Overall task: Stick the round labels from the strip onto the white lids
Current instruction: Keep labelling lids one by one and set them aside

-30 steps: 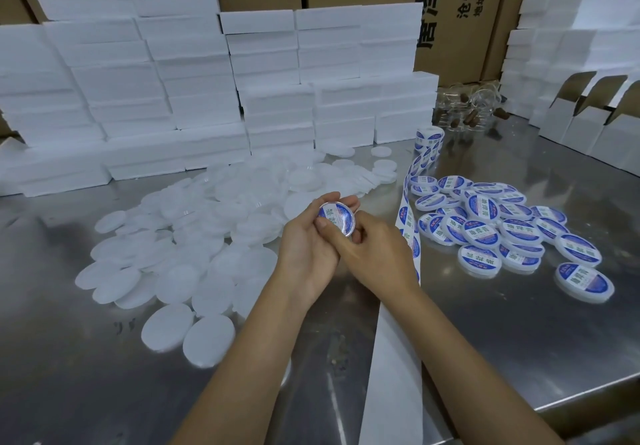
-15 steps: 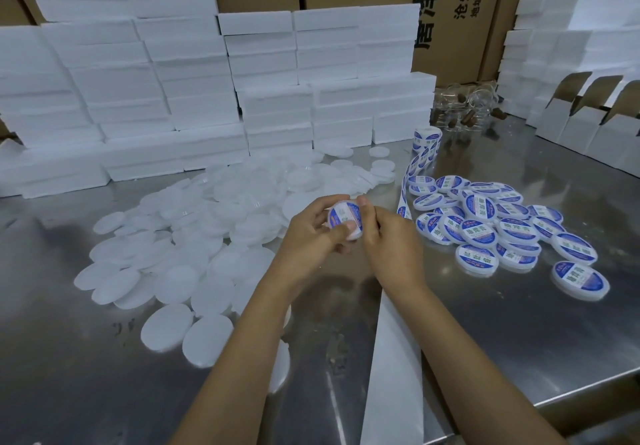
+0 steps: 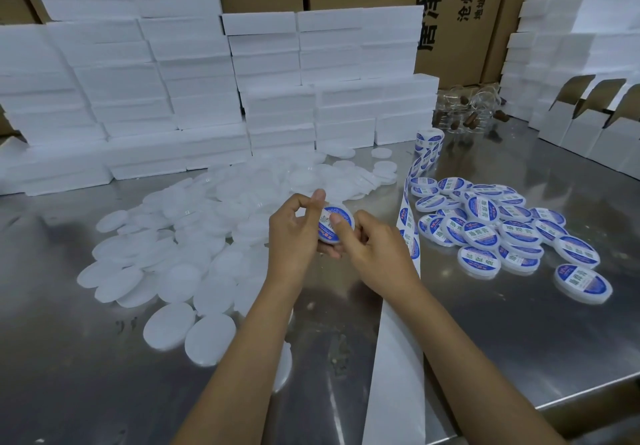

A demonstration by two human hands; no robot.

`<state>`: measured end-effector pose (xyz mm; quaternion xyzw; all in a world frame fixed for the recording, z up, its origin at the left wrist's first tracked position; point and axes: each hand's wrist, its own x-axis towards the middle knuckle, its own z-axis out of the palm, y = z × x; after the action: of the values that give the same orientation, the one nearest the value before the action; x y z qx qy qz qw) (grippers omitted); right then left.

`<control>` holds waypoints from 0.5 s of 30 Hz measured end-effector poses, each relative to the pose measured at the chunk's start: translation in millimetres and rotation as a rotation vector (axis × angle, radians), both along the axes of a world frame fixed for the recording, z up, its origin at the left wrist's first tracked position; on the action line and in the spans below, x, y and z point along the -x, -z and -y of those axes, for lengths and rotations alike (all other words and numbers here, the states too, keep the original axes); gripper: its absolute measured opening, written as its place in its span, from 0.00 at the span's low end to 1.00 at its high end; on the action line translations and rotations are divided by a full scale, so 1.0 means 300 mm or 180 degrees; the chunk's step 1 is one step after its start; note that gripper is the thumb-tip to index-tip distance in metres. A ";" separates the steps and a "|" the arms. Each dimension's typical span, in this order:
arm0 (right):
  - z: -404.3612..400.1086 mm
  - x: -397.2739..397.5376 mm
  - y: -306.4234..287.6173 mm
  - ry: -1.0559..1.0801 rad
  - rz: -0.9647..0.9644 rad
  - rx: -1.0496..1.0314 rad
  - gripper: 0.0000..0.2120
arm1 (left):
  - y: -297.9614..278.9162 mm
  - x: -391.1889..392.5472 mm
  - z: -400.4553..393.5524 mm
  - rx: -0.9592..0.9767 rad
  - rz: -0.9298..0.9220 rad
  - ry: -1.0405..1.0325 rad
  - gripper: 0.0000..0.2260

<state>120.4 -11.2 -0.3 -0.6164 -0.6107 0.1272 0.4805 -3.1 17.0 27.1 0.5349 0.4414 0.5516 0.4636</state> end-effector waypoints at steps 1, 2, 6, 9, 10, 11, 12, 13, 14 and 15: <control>0.000 -0.002 -0.002 0.0043 -0.0016 -0.0056 0.24 | 0.000 -0.001 0.001 0.0042 0.0001 0.0101 0.13; -0.001 -0.006 -0.004 0.0117 -0.0029 -0.0097 0.24 | 0.003 -0.002 0.001 0.0074 0.0015 0.0261 0.09; -0.002 -0.030 -0.010 0.0384 -0.0091 -0.0233 0.22 | 0.011 0.010 -0.002 0.0254 0.0059 0.1193 0.14; 0.006 -0.037 -0.007 0.0310 -0.0064 -0.0359 0.21 | 0.011 0.022 -0.012 0.0217 0.0033 0.1296 0.15; 0.008 -0.035 -0.006 0.0248 -0.0096 -0.0354 0.20 | 0.011 0.021 -0.012 0.0185 0.0053 0.1183 0.13; 0.009 -0.032 -0.005 0.0163 -0.0165 -0.0318 0.20 | 0.011 0.019 -0.012 0.0137 0.0077 0.1042 0.11; 0.010 -0.028 -0.004 0.0066 -0.0241 -0.0269 0.20 | 0.013 0.017 -0.013 0.0087 0.0098 0.0894 0.10; 0.011 -0.025 -0.004 -0.0023 -0.0294 -0.0226 0.20 | 0.016 0.015 -0.016 0.0050 0.0114 0.0748 0.10; 0.013 -0.022 -0.003 -0.0086 -0.0306 -0.0190 0.22 | 0.019 0.014 -0.017 0.0022 0.0134 0.0600 0.11; 0.017 -0.018 -0.003 -0.0120 -0.0276 -0.0141 0.24 | 0.021 0.015 -0.019 -0.0005 0.0150 0.0449 0.13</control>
<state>125.6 -16.4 0.5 -0.5879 -0.6035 0.1492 0.5176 -7.5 22.6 20.8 0.5518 0.3911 0.5303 0.5112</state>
